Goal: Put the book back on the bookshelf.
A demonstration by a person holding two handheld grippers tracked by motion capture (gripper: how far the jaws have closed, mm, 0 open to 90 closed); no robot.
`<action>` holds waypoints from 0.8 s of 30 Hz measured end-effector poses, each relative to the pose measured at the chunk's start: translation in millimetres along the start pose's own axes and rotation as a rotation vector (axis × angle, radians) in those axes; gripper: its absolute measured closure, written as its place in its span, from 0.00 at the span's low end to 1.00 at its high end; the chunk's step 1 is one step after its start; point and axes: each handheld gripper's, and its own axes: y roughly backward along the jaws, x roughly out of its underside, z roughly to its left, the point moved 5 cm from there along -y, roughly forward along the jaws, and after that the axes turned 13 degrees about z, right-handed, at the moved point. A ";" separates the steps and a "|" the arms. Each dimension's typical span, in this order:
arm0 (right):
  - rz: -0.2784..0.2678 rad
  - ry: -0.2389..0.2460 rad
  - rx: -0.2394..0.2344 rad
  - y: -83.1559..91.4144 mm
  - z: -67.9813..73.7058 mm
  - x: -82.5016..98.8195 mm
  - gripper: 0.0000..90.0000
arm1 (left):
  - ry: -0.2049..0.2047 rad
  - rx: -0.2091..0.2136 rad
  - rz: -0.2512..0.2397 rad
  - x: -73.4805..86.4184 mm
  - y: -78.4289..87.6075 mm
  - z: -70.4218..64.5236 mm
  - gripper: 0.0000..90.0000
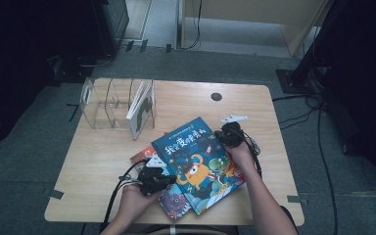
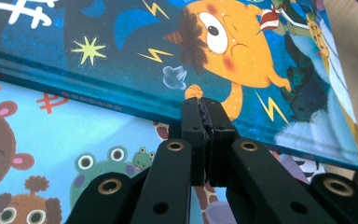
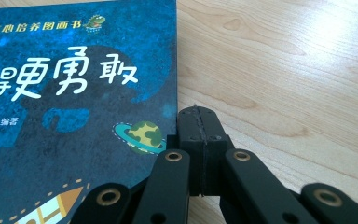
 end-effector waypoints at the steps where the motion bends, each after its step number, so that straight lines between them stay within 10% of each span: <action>1: -0.001 0.003 0.005 -0.2 0.0 -0.1 1.00 | 0.000 0.001 0.003 -0.1 0.1 0.2 0.99; 8: -0.005 0.001 0.003 1.4 -1.6 -0.3 1.00 | -0.009 0.040 0.007 -0.9 -0.3 0.1 0.95; 16: -0.070 0.019 -0.019 17.1 -2.1 2.6 0.95 | 0.025 -0.010 -0.040 -7.7 24.0 25.3 0.79; 24: -0.064 0.065 -0.041 22.6 11.8 11.2 0.56 | -0.007 -0.011 -0.088 -14.4 32.5 44.7 0.52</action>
